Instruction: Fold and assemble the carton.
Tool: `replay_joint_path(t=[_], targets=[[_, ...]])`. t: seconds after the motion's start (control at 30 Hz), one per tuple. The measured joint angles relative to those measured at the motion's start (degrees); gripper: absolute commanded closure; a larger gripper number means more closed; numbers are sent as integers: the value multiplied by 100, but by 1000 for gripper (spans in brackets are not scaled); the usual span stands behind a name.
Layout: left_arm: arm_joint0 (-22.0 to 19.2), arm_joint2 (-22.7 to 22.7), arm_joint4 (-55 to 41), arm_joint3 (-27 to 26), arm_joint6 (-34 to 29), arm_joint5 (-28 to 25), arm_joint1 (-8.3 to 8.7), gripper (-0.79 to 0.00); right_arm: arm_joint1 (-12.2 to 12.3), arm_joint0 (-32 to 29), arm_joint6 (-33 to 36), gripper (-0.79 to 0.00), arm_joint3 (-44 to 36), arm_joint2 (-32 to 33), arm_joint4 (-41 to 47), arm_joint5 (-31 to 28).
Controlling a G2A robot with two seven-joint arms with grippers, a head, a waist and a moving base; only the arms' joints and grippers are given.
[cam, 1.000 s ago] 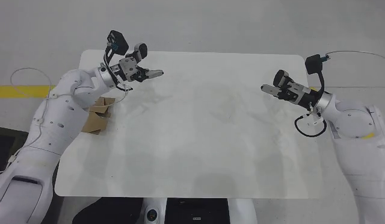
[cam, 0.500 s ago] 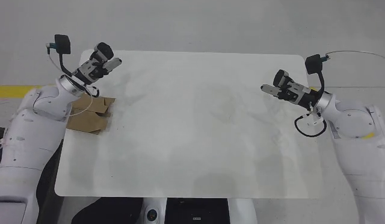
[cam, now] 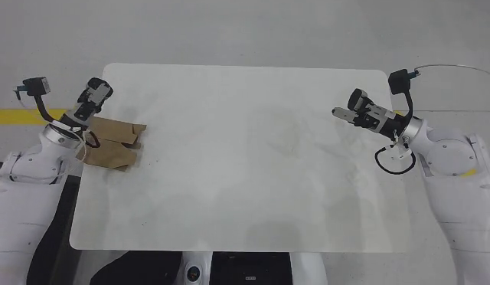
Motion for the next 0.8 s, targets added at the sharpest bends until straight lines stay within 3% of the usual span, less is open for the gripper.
replay_joint_path(t=[0.17,0.37,0.57,0.8], targets=[[504,-345,-622,-26,24,3,11,-785,0,0,0,-785,0,0,0,0],[747,-647,-1164,154,-137,-61,10,-785,0,0,0,-785,0,0,0,0],[736,-787,-1838,656,-374,-170,-27,-785,0,0,0,-785,0,0,0,0],[510,-865,-1883,1335,-563,-1,-54,-785,0,0,0,-785,0,0,0,0]])
